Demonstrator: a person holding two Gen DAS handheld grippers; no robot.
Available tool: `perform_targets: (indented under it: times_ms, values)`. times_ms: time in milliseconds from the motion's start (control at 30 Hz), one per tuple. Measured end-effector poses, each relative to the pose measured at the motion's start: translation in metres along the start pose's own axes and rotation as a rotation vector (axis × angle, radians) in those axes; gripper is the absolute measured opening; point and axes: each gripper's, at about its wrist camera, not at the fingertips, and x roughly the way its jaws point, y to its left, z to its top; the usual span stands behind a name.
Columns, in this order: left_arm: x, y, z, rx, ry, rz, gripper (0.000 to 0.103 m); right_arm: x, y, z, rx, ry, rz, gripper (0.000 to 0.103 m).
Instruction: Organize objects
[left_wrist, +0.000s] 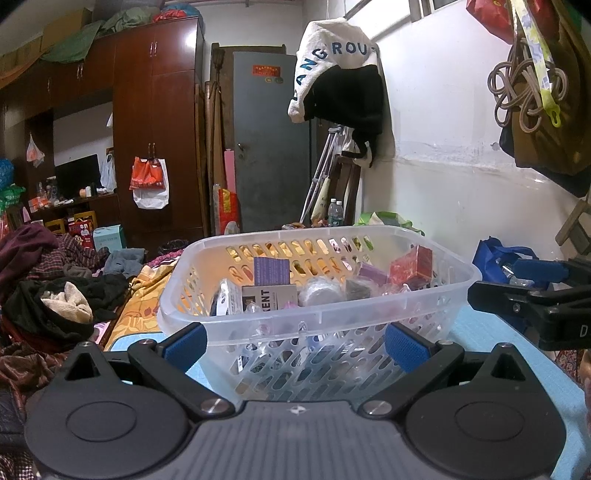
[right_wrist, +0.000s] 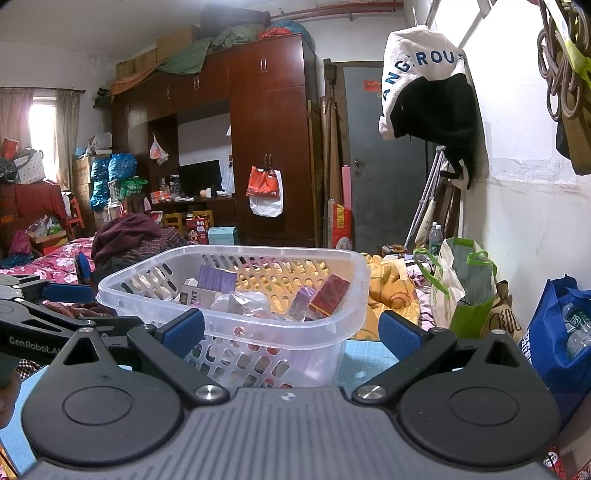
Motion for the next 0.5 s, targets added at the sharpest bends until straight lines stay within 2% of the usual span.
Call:
perform_targets:
  times_ms: [500]
  values:
    - [0.0003,0.0018,0.0047,-0.014,0.000,0.012,0.103,0.0016,-0.0002,0.0002,-0.010,0.005,0.000,0.103]
